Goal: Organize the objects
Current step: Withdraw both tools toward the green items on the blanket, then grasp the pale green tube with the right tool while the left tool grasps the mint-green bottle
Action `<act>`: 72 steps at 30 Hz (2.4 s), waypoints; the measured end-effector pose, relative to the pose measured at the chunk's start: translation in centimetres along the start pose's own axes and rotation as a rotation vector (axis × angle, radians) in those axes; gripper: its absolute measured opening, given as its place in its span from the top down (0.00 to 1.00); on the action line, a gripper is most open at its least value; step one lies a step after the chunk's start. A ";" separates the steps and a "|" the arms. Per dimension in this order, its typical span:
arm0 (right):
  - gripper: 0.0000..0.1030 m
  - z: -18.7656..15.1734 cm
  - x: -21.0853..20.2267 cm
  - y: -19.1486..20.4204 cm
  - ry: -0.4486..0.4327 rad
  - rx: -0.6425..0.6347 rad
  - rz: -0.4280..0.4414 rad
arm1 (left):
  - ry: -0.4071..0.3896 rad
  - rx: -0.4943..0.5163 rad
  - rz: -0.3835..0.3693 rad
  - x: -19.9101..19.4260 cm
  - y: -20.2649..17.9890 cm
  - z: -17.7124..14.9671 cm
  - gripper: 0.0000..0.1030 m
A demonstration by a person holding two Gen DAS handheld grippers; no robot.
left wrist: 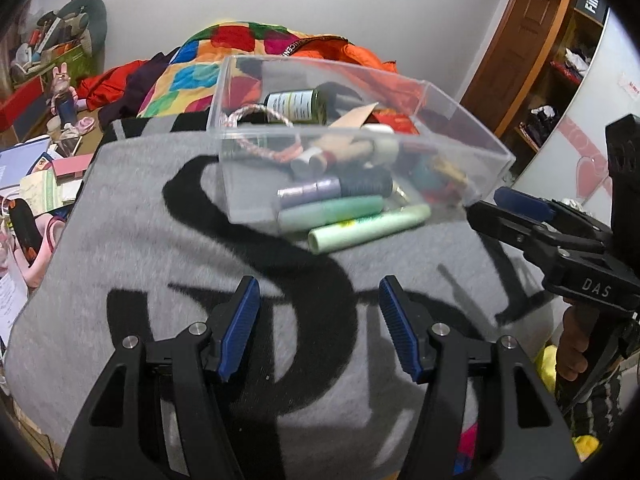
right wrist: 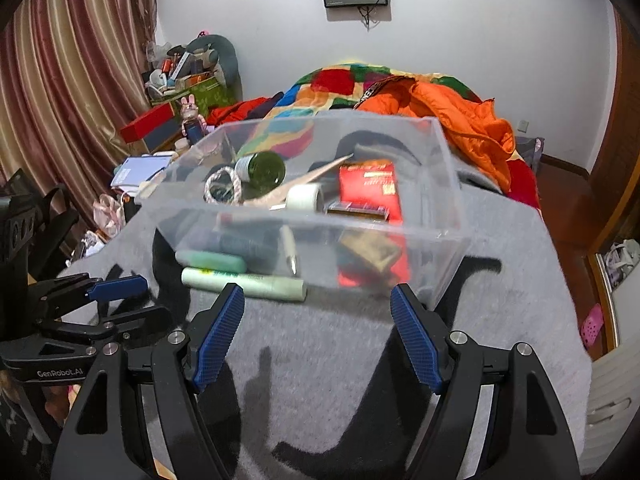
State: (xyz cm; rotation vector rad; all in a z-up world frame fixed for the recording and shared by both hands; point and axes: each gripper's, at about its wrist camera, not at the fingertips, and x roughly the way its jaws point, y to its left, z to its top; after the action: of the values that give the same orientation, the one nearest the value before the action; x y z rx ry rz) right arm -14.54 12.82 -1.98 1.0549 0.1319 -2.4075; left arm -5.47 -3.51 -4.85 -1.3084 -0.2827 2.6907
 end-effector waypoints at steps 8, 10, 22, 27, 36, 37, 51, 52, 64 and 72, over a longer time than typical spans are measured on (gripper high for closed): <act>0.36 -0.1 2.6 1.9 0.047 -0.040 0.019 | -0.021 0.019 0.019 -0.2 -0.2 -0.6 0.40; 0.36 0.1 3.1 2.1 0.053 -0.051 0.017 | -0.024 0.011 0.007 -0.2 -0.1 -0.1 0.40; 0.54 0.7 5.5 1.6 0.148 -0.001 0.092 | -0.009 0.037 -0.055 2.2 -1.4 1.9 0.44; 0.65 0.5 5.5 2.5 0.145 -0.042 0.104 | -0.013 0.029 -0.068 2.1 -1.1 1.6 0.49; 0.67 -0.7 3.8 2.4 0.147 -0.055 0.159 | -0.013 0.020 -0.095 0.5 -0.9 0.5 0.49; 0.67 -0.8 3.6 2.5 0.145 -0.060 0.160 | -0.009 0.022 -0.099 0.3 -1.0 0.3 0.49; 0.44 -2.1 0.9 1.7 0.119 -0.126 0.089 | -0.006 0.000 -0.091 -0.4 -1.0 -0.1 0.49; 0.38 -2.1 0.8 1.8 0.113 -0.127 0.090 | -0.009 -0.012 -0.084 -0.6 -0.6 -0.1 0.49; 0.36 -1.2 4.7 6.8 0.173 -0.303 0.161 | -0.008 -0.090 0.001 -1.3 2.9 -0.4 0.41; 0.73 -1.4 4.4 5.4 0.158 -0.275 0.171 | -0.005 -0.065 0.001 0.1 2.1 1.3 0.41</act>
State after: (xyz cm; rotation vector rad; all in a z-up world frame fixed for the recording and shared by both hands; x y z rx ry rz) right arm -13.49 6.70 -5.53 1.0780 0.3981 -2.0819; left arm -6.65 -5.72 -4.59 -1.3197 -0.3733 2.7069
